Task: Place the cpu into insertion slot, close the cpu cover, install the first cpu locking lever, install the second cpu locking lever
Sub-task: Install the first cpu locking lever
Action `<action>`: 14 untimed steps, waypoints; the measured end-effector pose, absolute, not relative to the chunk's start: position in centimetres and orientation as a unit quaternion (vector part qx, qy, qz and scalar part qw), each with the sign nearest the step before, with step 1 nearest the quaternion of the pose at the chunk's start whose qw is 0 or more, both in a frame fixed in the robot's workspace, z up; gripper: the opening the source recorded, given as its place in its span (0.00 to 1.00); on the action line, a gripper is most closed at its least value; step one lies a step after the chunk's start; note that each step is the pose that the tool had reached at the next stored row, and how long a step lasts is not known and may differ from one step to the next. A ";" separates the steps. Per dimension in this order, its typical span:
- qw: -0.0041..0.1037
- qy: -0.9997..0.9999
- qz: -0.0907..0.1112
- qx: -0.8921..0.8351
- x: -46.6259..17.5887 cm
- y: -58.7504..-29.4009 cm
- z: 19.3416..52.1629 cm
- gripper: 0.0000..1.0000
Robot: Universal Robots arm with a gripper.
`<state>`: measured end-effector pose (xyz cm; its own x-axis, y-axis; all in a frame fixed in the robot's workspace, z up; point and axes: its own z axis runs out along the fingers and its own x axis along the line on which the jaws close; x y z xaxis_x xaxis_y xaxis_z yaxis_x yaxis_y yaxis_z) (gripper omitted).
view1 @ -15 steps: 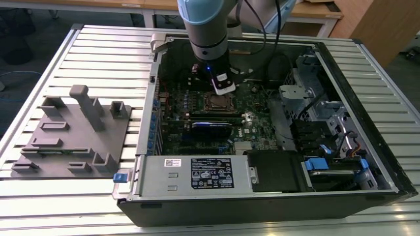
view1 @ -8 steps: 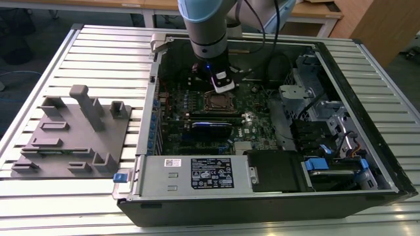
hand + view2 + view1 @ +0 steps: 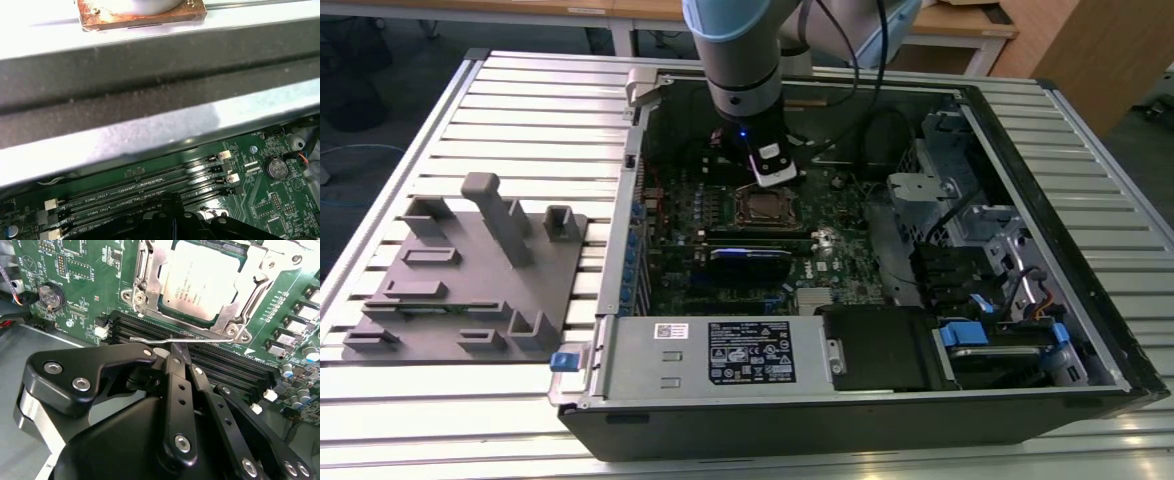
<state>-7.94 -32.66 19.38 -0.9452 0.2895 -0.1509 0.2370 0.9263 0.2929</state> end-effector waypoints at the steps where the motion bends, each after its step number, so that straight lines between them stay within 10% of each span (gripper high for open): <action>1: 0.096 0.977 0.137 0.135 -7.9 -32.7 19.4 0.10; 14: 0.094 0.974 0.153 0.136 -8.0 -32.7 20.4 0.10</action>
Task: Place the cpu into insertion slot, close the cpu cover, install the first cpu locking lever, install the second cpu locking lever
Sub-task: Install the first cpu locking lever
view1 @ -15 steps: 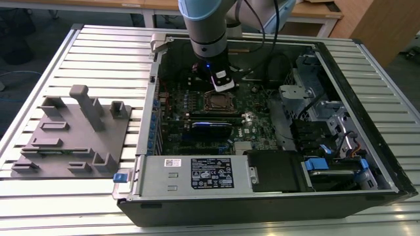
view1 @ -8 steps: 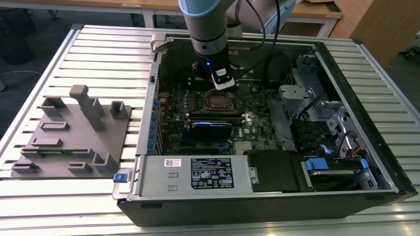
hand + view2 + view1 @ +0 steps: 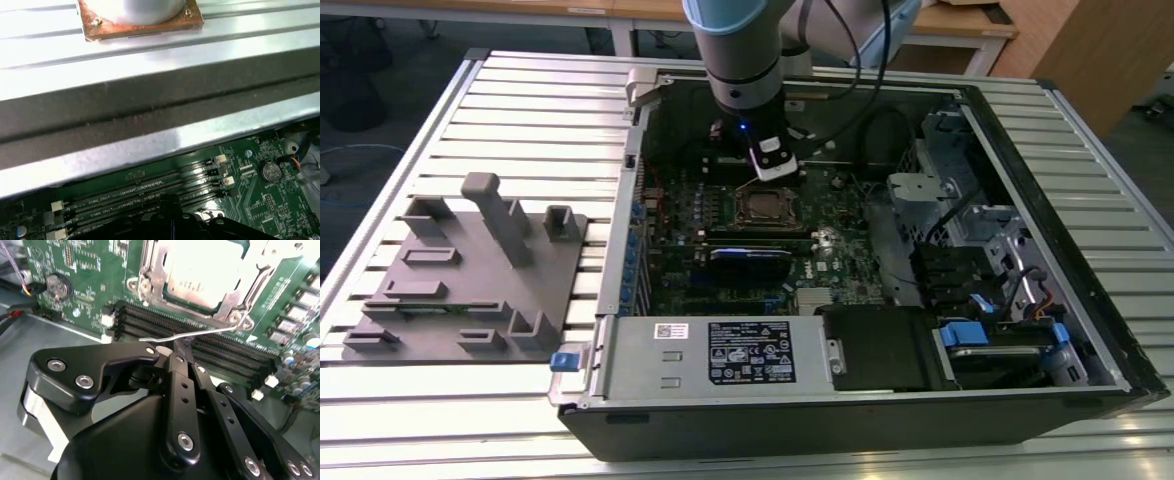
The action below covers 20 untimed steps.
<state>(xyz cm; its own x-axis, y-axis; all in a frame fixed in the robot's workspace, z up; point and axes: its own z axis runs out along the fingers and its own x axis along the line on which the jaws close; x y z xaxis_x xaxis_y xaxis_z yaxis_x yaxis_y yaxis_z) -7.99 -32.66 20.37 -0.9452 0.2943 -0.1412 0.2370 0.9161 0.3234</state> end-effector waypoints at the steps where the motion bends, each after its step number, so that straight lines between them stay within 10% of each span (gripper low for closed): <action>1: 0.093 0.974 0.155 0.137 -8.0 -32.7 20.4 0.10; 20: 0.091 0.968 0.186 0.139 -8.1 -32.8 21.4 0.10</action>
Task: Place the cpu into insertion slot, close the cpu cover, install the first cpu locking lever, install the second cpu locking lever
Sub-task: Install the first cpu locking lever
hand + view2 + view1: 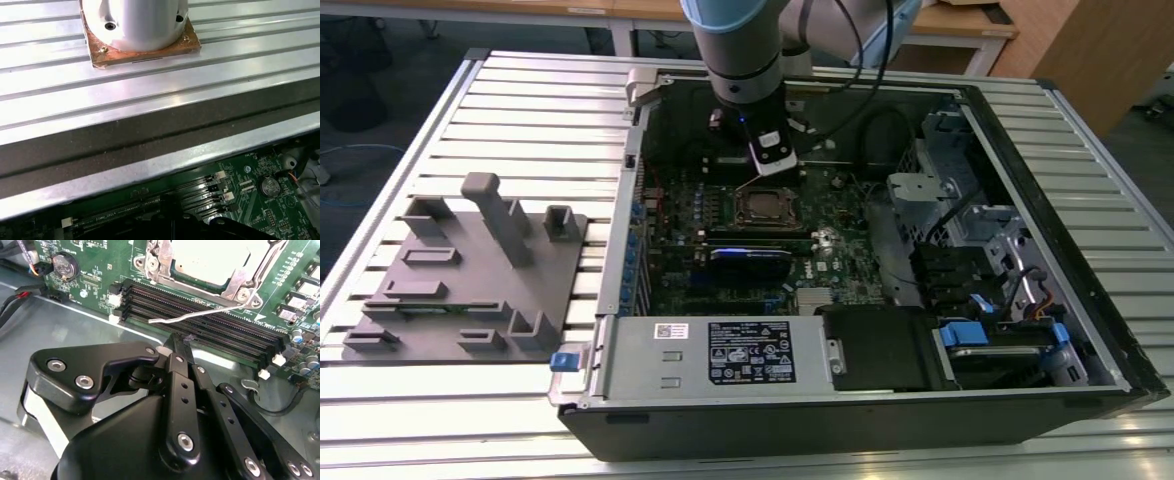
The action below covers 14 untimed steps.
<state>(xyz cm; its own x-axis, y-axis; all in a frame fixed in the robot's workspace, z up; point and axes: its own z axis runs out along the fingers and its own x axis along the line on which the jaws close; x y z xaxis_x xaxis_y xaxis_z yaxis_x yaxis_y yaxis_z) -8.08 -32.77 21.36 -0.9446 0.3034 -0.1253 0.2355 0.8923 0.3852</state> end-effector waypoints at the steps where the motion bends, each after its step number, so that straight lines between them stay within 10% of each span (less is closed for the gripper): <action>1: 0.092 0.968 0.186 0.139 -8.1 -32.8 21.5 0.10; 14: 0.112 0.970 0.168 0.137 -8.7 -32.8 21.7 0.10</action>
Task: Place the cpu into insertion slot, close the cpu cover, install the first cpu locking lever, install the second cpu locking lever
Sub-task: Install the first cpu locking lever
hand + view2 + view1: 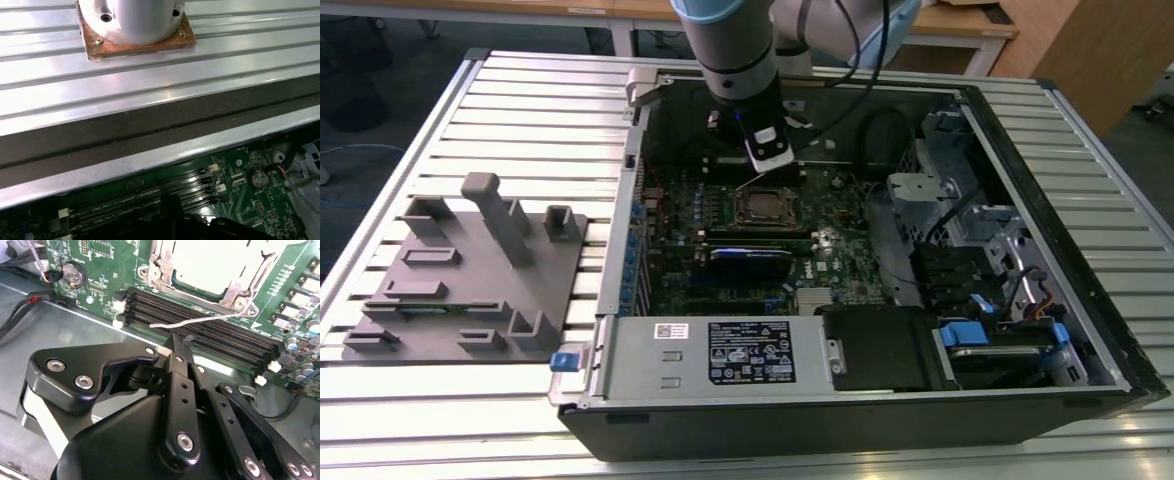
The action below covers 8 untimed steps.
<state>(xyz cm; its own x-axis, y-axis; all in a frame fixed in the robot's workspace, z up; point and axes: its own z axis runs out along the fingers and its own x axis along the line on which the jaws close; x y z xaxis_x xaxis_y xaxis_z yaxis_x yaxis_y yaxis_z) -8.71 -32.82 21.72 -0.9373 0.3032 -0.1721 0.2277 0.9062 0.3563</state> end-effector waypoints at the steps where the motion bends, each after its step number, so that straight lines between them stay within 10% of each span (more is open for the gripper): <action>1: 0.114 0.970 0.168 0.137 -8.8 -32.8 21.7 0.10; 8: 0.125 0.969 0.160 0.138 -9.3 -32.9 21.7 0.10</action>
<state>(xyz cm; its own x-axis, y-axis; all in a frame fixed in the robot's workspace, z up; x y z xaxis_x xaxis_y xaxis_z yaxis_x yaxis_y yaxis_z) -9.27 -32.94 21.72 -0.9306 0.3077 -0.1981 0.2275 0.9104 0.3455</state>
